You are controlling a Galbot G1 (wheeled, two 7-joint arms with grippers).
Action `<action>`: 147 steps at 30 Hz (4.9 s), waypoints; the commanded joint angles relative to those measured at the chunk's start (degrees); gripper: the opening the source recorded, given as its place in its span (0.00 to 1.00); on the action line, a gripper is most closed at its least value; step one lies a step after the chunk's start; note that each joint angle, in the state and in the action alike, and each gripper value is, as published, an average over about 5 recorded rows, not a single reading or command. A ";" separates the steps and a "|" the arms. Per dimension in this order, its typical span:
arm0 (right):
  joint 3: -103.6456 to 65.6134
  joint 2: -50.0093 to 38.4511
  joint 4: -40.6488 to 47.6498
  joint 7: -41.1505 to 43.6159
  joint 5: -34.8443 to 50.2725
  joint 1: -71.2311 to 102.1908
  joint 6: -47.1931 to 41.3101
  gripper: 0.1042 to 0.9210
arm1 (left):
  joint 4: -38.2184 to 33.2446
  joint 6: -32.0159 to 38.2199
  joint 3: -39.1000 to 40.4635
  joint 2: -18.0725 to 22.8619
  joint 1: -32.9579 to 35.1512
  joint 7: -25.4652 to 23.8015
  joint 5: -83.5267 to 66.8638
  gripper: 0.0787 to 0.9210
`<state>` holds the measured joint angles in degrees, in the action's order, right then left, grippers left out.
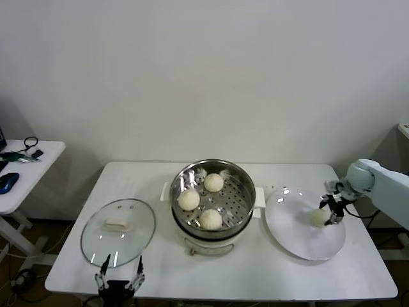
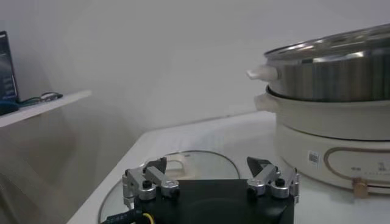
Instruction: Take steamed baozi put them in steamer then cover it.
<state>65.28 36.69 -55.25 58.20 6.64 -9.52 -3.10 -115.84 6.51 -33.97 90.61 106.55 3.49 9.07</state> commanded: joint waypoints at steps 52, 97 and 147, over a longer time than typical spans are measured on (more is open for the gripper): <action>22.64 16.89 -32.73 -18.62 27.81 -25.50 -21.40 0.74 | -2.44 0.16 -0.56 -0.87 0.73 -0.06 0.04 0.88; -112.59 10.48 -42.08 -45.95 29.70 100.46 13.68 0.88 | -3.16 -3.89 -6.55 -8.15 -7.76 4.77 -12.33 0.88; -102.97 32.31 -36.63 -46.25 25.50 104.27 32.14 0.88 | 34.28 6.55 -8.33 -17.06 -25.63 25.13 75.37 0.88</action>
<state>-37.44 68.00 -92.01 11.81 31.96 93.93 28.23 -85.80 12.93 -42.02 74.18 84.45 27.66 80.68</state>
